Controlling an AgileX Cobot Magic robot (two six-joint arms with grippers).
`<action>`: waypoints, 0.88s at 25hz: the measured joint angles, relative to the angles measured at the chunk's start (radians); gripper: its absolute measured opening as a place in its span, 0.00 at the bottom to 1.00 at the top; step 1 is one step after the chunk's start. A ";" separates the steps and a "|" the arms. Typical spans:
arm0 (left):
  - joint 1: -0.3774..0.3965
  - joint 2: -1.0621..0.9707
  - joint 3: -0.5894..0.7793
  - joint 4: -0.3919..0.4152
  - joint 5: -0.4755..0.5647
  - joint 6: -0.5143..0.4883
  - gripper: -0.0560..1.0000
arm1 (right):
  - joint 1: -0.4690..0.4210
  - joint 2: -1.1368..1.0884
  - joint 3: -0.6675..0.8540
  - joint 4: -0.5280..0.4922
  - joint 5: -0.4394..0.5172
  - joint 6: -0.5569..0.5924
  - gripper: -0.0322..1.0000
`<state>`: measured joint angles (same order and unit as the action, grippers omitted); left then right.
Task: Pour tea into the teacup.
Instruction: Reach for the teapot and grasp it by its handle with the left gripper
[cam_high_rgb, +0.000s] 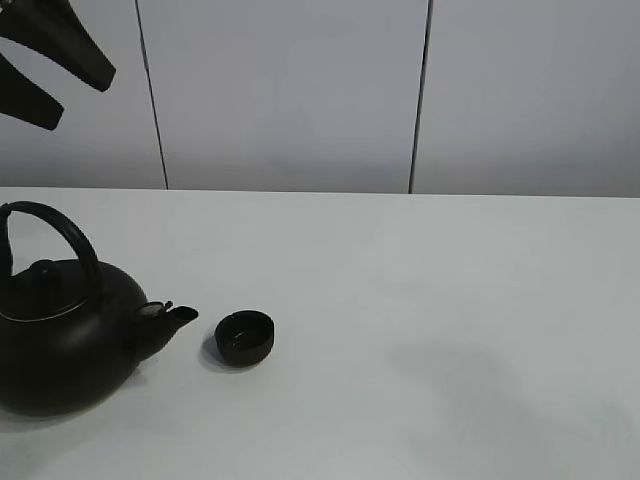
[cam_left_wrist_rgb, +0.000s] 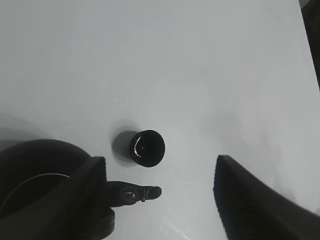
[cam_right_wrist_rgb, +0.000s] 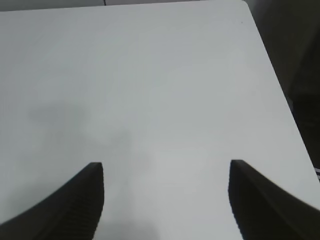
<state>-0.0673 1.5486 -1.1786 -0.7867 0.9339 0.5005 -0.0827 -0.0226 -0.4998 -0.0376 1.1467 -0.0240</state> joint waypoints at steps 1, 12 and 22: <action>0.000 0.000 0.000 0.000 0.000 0.000 0.49 | 0.000 0.000 0.006 0.004 -0.013 0.002 0.50; 0.000 0.000 0.000 0.000 0.000 0.000 0.49 | 0.078 0.000 0.030 0.027 -0.057 0.012 0.50; 0.000 0.000 0.000 -0.001 -0.070 0.000 0.49 | 0.099 0.000 0.030 0.027 -0.058 0.075 0.50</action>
<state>-0.0673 1.5486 -1.1786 -0.7876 0.8640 0.5009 0.0167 -0.0226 -0.4702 -0.0104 1.0885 0.0509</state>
